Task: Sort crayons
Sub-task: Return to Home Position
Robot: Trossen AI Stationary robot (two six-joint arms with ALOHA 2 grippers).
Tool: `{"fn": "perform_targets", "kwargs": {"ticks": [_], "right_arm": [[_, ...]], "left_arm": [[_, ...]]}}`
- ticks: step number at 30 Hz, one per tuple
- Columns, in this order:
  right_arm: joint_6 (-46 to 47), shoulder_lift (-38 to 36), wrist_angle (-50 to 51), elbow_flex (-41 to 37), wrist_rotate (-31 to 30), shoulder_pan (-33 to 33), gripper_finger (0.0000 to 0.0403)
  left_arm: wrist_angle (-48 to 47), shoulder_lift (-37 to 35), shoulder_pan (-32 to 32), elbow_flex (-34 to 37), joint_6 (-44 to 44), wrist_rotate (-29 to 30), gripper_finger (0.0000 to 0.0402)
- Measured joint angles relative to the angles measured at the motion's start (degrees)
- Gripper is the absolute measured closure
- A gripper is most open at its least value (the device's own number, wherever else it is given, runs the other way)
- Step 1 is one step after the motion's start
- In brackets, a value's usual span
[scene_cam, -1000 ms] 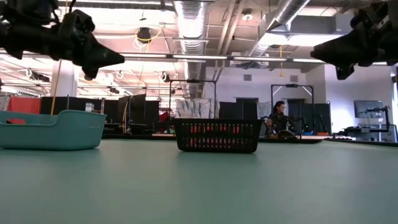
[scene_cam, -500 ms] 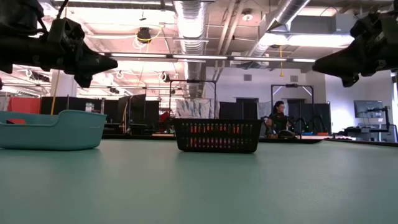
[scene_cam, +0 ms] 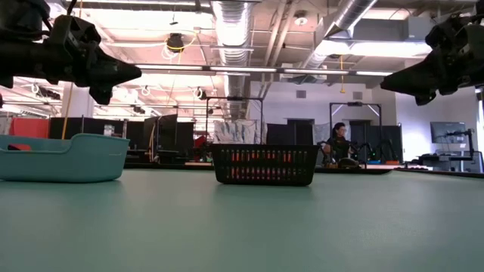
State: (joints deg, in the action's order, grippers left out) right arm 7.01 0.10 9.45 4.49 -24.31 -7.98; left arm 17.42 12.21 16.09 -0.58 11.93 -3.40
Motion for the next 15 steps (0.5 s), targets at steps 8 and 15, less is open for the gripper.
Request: {"fn": "perform_targets", "kwargs": {"ticks": [8, 15], "right_arm": [[0.0, 0.0, 0.3, 0.0, 2.2, 1.1, 0.031], [0.0, 0.0, 0.3, 0.0, 2.0, 1.0, 0.031]], "left_arm": [[-0.2, 0.0, -3.4, 0.1, 1.8, 0.6, 0.0385], [-7.2, 0.0, -3.7, 0.1, 1.9, 4.3, 0.0385]]}}
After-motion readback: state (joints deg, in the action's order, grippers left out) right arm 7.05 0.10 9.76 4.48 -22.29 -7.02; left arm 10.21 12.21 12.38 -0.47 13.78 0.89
